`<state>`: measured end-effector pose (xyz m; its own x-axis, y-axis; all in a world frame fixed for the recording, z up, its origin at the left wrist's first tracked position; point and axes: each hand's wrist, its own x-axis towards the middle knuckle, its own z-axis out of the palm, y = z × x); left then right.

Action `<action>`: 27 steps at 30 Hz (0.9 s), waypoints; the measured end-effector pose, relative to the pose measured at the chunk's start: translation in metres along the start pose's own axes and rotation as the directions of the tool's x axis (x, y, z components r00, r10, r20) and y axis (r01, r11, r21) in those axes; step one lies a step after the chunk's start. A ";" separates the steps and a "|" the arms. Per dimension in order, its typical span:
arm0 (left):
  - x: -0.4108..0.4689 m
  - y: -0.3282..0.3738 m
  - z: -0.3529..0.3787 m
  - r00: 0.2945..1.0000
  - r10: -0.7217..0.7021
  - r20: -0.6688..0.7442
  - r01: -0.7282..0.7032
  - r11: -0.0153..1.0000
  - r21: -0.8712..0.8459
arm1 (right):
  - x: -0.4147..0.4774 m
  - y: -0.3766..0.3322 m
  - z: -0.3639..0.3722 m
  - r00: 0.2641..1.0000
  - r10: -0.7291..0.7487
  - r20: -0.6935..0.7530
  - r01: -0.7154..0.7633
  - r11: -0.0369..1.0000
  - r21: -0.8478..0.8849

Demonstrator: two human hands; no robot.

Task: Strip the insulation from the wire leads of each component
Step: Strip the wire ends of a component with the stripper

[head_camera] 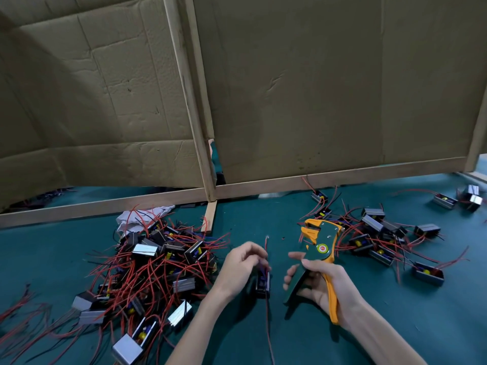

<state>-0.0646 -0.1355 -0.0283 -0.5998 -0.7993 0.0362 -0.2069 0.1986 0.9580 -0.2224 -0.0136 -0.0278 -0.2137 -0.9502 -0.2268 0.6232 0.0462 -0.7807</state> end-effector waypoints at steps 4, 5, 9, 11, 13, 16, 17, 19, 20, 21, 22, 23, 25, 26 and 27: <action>0.005 -0.004 0.016 0.987 0.011 -0.157 -0.010 1.000 0.003 | 0.000 -0.001 0.000 1.000 -0.003 0.005 0.003 1.000 -0.024; 0.006 -0.003 0.020 0.986 0.006 -0.165 -0.009 1.000 -0.017 | -0.001 0.000 0.000 1.000 0.001 0.006 -0.001 0.999 -0.033; 0.009 0.002 0.022 0.985 0.010 -0.171 -0.037 0.987 -0.155 | -0.002 0.000 0.001 1.000 0.015 0.014 -0.014 0.998 -0.058; 0.010 0.006 0.018 0.987 0.028 -0.157 -0.061 0.976 -0.209 | -0.003 0.000 0.002 0.999 0.028 0.023 -0.026 0.996 -0.080; 0.009 0.011 0.015 0.989 0.034 -0.141 -0.070 0.963 -0.261 | -0.004 -0.001 0.003 0.999 0.042 0.034 -0.039 0.994 -0.104; 0.008 0.015 0.009 0.991 0.043 -0.129 -0.081 0.948 -0.307 | -0.004 0.000 0.004 0.998 0.056 0.038 -0.051 0.992 -0.119; 0.007 0.015 0.008 0.990 0.048 -0.129 -0.085 0.951 -0.297 | -0.004 0.001 0.004 0.998 0.058 0.039 -0.053 0.991 -0.120; 0.007 0.015 0.007 0.990 0.054 -0.131 -0.089 0.957 -0.277 | -0.004 0.001 0.005 0.997 0.062 0.046 -0.056 0.991 -0.119; 0.007 0.016 0.006 0.990 0.054 -0.131 -0.088 0.960 -0.266 | -0.004 0.001 0.005 0.997 0.064 0.049 -0.058 0.991 -0.118; 0.007 0.016 0.006 0.990 0.055 -0.129 -0.086 0.964 -0.251 | -0.004 0.001 0.005 0.996 0.066 0.052 -0.060 0.991 -0.116; 0.007 0.016 0.006 0.991 0.056 -0.125 -0.084 0.968 -0.238 | -0.004 0.001 0.005 0.996 0.069 0.057 -0.062 0.992 -0.113; 0.008 0.015 0.005 0.991 0.058 -0.119 -0.084 0.970 -0.226 | -0.005 0.001 0.006 0.995 0.073 0.063 -0.065 0.992 -0.112; 0.008 0.014 0.003 0.992 0.068 -0.105 -0.089 0.974 -0.207 | -0.005 0.002 0.006 0.994 0.082 0.076 -0.073 0.991 -0.115; 0.008 0.014 0.001 0.992 0.077 -0.102 -0.096 0.976 -0.194 | -0.006 0.001 0.007 0.993 0.085 0.082 -0.075 0.990 -0.118; 0.008 0.014 0.000 0.991 0.086 -0.106 -0.104 0.978 -0.180 | -0.006 0.002 0.007 0.992 0.086 0.087 -0.075 0.990 -0.120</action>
<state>-0.0724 -0.1387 -0.0146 -0.5300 -0.8350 0.1481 -0.0012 0.1753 0.9845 -0.2148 -0.0102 -0.0236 -0.0929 -0.9660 -0.2414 0.5429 0.1541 -0.8255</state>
